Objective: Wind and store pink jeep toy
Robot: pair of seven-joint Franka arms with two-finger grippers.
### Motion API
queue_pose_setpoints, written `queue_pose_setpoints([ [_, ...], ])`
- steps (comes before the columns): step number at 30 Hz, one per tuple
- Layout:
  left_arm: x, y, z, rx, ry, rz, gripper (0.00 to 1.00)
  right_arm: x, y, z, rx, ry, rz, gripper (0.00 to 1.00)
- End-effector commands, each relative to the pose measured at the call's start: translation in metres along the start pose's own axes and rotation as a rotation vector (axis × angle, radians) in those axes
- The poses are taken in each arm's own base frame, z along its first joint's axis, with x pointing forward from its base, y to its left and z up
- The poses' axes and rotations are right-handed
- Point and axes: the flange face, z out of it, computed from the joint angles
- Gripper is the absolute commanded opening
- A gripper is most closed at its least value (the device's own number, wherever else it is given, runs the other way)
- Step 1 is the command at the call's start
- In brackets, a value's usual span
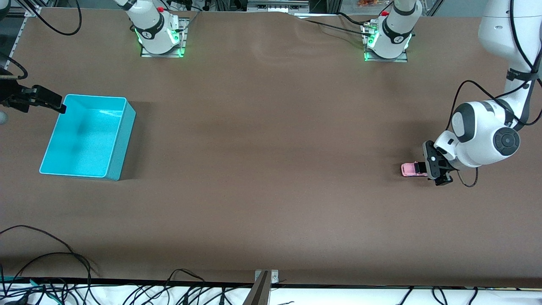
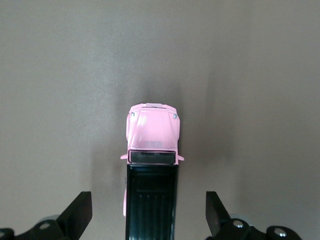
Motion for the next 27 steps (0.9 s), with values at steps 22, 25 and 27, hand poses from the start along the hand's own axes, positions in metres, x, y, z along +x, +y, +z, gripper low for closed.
queue_pose_setpoints([
  [22,-0.002,-0.005,0.027,0.018,-0.013,0.120,0.15,-0.002,-0.001,-0.009,0.012,0.006,-0.016,1.00],
  [25,-0.003,-0.005,0.028,0.015,-0.012,0.119,0.13,-0.001,-0.001,-0.008,0.012,0.004,-0.006,1.00],
  [27,-0.003,-0.005,0.028,0.015,-0.012,0.119,0.12,-0.001,-0.001,-0.007,0.012,0.004,-0.005,1.00],
])
